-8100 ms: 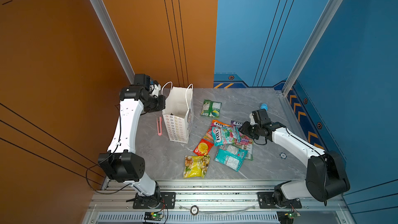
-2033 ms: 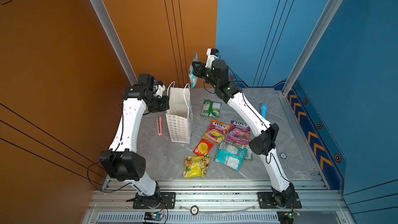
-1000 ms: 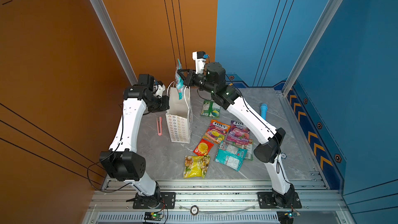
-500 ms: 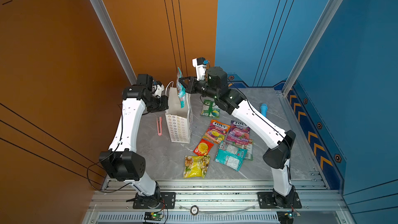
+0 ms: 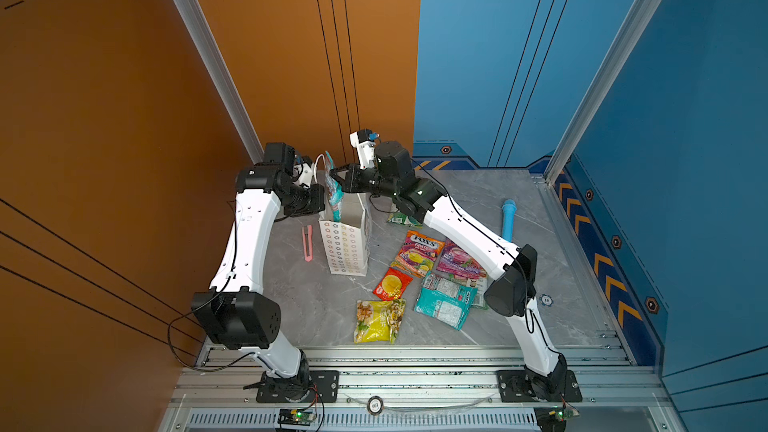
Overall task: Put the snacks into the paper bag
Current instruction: 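Open the right gripper to drop the teal packet into the bag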
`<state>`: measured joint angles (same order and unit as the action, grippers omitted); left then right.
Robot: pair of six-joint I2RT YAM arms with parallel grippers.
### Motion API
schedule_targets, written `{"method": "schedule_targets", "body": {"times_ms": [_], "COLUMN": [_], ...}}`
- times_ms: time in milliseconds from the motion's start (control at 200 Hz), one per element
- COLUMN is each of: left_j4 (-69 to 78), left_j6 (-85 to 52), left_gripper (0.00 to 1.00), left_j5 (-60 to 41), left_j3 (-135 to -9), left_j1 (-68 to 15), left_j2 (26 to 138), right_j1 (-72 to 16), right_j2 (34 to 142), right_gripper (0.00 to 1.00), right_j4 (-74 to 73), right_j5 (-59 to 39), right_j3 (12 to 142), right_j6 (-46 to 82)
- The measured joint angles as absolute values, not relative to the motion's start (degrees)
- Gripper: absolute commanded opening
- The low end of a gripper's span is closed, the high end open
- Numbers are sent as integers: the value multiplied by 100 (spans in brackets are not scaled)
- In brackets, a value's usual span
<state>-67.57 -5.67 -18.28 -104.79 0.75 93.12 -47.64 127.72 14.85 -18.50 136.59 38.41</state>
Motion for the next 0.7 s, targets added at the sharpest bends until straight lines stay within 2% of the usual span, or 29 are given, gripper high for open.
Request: {"method": "schedule_targets", "body": {"times_ms": [45,85,170,275,515,700], "left_j4": [-6757,-6757,-6757,-6757,-6781,-6785], "left_j6": [-567,-567,-567,-567,-565,-565], "left_gripper": [0,0,0,0,0,0], "left_j5": [-1828,-1828,-1828,-1828,-1828,-1828], "left_j3": [-10479,-10479,-10479,-10479,-10464,-10464], "left_j1": [75,75,75,75,86,89], "left_j2": [9312,9312,9312,9310,9308,9301], "right_j1": [-4764,-4762,-4748,-4698,-4366,-4049], "right_j2": [12822,12851,12855,12846,12521,11572], "right_gripper": [0,8,30,44,47,47], "right_j4": [1511,1551,1605,1590,1601,1518], "right_j5": [-1859,-1881,-1911,-1933,-1927,-1798], "right_j3": [13659,13659,13668,13747,13719,12919], "right_j6": [3870,3896,3916,3909,3876,3830]}}
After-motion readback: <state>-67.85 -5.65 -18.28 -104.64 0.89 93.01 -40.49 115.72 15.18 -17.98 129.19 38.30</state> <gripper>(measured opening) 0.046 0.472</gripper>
